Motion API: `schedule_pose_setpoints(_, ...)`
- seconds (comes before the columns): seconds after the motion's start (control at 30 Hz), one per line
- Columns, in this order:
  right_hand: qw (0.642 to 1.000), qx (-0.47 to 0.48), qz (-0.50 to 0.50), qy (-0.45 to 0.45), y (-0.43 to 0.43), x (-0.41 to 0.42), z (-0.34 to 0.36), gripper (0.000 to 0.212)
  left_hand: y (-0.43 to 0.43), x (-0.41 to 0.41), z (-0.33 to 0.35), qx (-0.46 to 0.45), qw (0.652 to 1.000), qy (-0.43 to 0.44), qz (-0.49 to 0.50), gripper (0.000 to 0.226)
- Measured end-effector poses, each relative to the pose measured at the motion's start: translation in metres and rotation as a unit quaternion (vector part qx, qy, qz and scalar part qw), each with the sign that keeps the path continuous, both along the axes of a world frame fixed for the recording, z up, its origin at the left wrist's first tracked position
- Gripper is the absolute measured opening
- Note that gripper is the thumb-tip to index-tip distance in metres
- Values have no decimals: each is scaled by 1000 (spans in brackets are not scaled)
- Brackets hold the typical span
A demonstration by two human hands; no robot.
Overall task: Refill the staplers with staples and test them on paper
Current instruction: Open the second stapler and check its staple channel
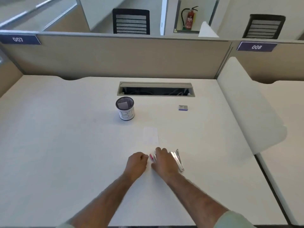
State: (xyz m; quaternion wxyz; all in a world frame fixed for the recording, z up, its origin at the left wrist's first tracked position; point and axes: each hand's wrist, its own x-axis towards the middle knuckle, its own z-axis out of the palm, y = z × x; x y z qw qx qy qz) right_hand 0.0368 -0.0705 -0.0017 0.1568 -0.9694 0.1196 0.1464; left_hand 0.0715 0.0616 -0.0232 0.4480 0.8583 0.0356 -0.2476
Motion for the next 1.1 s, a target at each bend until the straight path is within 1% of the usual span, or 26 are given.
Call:
schedule_pose_setpoints(0.07, 1000, 11, 2, -5, 0, -2, 0, 31, -6, -6, 2, -41, 998, 40, 21, 31)
schedule_pose_setpoints(0.13, 999, 46, -17, -13, -1, -4, -1, 29, -11, -12, 5, -74, 994, 71, 30, 34)
schedule_pose_setpoints(0.2, 995, 89, -33, -27, 0, -6, -1, 33, -12, -14, 7, -90, 993, 70, 35, 38)
schedule_pose_setpoints(0.23, 993, 110, -38, -35, 1, -5, -1, 36, -11, -12, 10, -98, 992, 63, 41, 37)
schedule_pose_setpoints(0.33, 983, 161, -60, -69, 6, -4, 2, 38, -4, -3, 18, -127, 989, 48, 59, 25)
schedule_pose_setpoints(0.4, 973, 196, -75, -93, 9, -4, 4, 40, 1, 2, 23, -131, 990, 36, 49, 20)
schedule_pose_setpoints(0.5, 954, 259, -99, -114, 13, -6, 11, 40, 7, 10, 32, -142, 989, 31, 21, 19)
schedule_pose_setpoints(0.6, 931, 308, -135, -143, 8, -5, 21, 39, 15, 20, 42, -176, 984, 40, 4, 18)
schedule_pose_setpoints(0.7, 899, 375, -170, -151, 1, -4, 36, 33, 23, 28, 52, -217, 974, 53, -26, 17)
schedule_pose_setpoints(0.77, 882, 414, -173, -143, -3, -4, 46, 26, 25, 29, 58, -238, 968, 59, -48, 16)
schedule_pose_setpoints(0.83, 874, 436, -166, -138, -7, -3, 54, 21, 25, 29, 63, -252, 964, 58, -66, 16)
schedule_pose_setpoints(0.93, 867, 452, -158, -137, -11, -1, 61, 24, 26, 29, 68, -274, 957, 59, -80, 21)
schedule_pose_setpoints(1.1, 876, 441, -129, -144, -15, 4, 68, 22, 24, 32, 75, -260, 962, 38, -77, 18)
